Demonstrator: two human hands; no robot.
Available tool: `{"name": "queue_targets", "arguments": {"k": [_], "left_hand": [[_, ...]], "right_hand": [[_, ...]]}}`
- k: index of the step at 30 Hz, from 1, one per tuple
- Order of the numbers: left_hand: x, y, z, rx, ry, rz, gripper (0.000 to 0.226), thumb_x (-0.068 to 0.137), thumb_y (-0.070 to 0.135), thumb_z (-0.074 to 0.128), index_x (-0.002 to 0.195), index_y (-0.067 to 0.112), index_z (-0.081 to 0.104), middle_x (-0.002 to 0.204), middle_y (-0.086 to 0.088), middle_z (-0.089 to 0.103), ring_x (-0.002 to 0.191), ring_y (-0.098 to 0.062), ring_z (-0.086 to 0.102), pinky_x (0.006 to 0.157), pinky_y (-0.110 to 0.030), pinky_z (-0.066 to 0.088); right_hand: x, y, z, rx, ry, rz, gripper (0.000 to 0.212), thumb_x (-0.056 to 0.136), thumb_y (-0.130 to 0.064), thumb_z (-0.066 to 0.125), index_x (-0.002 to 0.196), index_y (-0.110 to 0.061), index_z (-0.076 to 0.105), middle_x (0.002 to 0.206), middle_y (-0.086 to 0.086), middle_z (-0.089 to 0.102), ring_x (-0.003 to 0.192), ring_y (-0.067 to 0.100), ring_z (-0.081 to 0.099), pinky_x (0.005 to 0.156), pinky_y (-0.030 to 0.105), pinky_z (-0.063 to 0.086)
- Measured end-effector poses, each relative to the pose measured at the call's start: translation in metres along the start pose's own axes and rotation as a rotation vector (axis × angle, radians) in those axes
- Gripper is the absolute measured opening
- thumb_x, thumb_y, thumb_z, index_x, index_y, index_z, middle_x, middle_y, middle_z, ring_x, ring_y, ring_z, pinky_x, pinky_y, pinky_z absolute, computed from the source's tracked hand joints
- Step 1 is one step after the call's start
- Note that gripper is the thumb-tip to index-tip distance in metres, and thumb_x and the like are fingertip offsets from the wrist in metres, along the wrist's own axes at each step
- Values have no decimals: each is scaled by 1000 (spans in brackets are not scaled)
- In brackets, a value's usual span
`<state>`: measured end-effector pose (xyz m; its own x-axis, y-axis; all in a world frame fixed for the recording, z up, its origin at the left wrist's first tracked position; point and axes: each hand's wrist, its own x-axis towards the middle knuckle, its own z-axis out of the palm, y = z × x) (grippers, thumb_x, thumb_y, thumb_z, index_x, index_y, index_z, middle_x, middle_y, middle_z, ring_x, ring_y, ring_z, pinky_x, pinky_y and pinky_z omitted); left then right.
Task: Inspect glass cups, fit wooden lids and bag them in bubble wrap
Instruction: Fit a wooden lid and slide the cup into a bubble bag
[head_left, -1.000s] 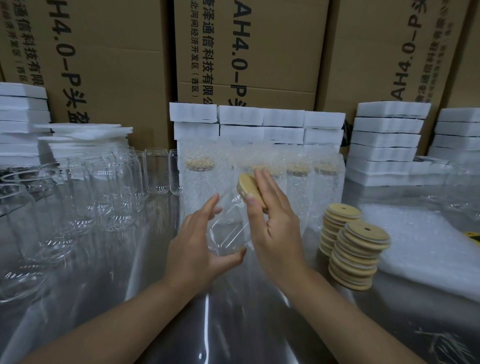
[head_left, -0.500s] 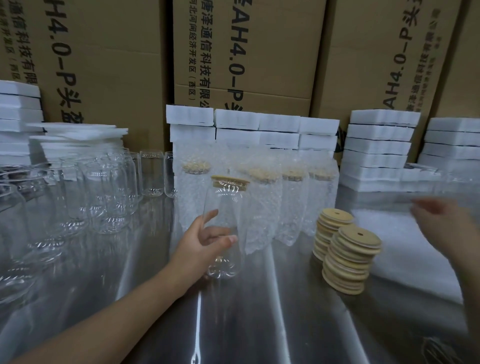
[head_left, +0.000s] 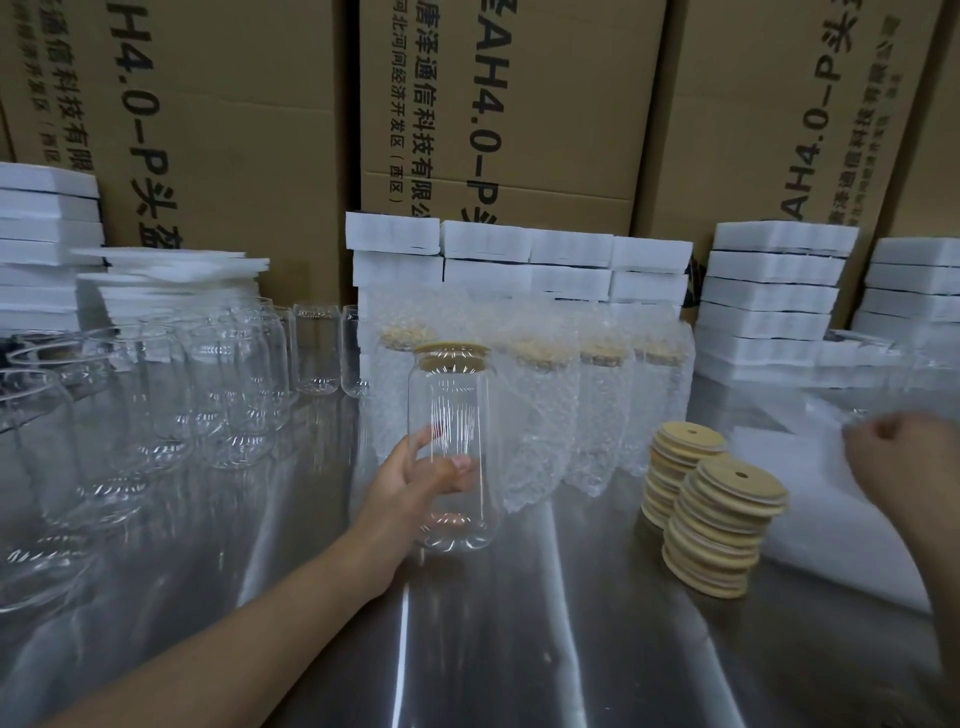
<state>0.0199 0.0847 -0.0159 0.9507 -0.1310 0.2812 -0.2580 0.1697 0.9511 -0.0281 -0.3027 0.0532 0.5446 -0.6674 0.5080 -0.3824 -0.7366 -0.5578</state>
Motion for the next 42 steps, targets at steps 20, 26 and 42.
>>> {"name": "queue_targets", "arguments": {"k": [20,26,42], "left_hand": [[6,3,-3,-96,186,244,62,67,22,70,122,31,44,100,1,69,87,-3,68,74,-31,56],[-2,7,3,-116,105,261,80,59,34,77,131,27,42,98,0,72,92,-10,69,74,-31,57],[-9,4,14,-108,-108,142,80,52,45,70,125,22,45,88,1,75,90,-11,70,77,-23,54]], "right_hand": [[-131,-153,58,224,-981,-399,62,73,-22,81,125,-27,48,96,-10,50,68,5,55,45,13,42],[-143,-144,78,218,-771,-525,16,86,-28,63,100,-36,64,86,-15,59,71,-1,53,55,6,36],[-148,-147,73,608,-744,-412,6,88,-21,67,82,-22,70,57,-4,58,42,13,54,49,24,51]]}}
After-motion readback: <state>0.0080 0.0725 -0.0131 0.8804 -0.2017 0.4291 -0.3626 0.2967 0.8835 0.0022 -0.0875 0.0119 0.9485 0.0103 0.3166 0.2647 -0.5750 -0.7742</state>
